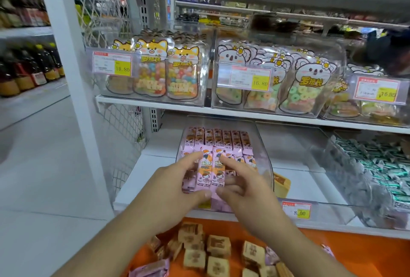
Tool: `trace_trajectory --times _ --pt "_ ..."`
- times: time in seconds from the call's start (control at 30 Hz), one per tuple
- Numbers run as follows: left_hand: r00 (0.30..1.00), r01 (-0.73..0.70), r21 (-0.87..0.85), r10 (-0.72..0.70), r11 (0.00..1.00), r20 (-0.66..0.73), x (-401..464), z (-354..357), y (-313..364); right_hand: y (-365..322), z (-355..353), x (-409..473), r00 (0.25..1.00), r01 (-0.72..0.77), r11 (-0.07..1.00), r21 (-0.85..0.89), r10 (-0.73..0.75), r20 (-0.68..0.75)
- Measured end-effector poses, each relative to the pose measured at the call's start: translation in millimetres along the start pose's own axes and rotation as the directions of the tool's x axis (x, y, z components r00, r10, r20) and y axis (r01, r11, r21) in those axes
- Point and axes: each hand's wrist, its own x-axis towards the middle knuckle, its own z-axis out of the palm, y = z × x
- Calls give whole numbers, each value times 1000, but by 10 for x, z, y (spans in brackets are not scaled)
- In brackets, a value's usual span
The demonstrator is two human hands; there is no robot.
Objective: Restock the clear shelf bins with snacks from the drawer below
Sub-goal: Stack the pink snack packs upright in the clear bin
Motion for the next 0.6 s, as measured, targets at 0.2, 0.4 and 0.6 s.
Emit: trace_trajectory --times 0.2,0.4,0.6 --pt "998 -44 356 61 934 -36 494 -170 -53 22 47 730 1000 -17 998 -56 16 -15" --pt "997 -44 522 72 852 -33 1121 -161 -328 -1 99 1451 998 19 918 -397 -38 -40" --pt "1000 27 531 -16 847 -25 1435 9 -620 120 158 1732 992 31 770 -637 53 111"
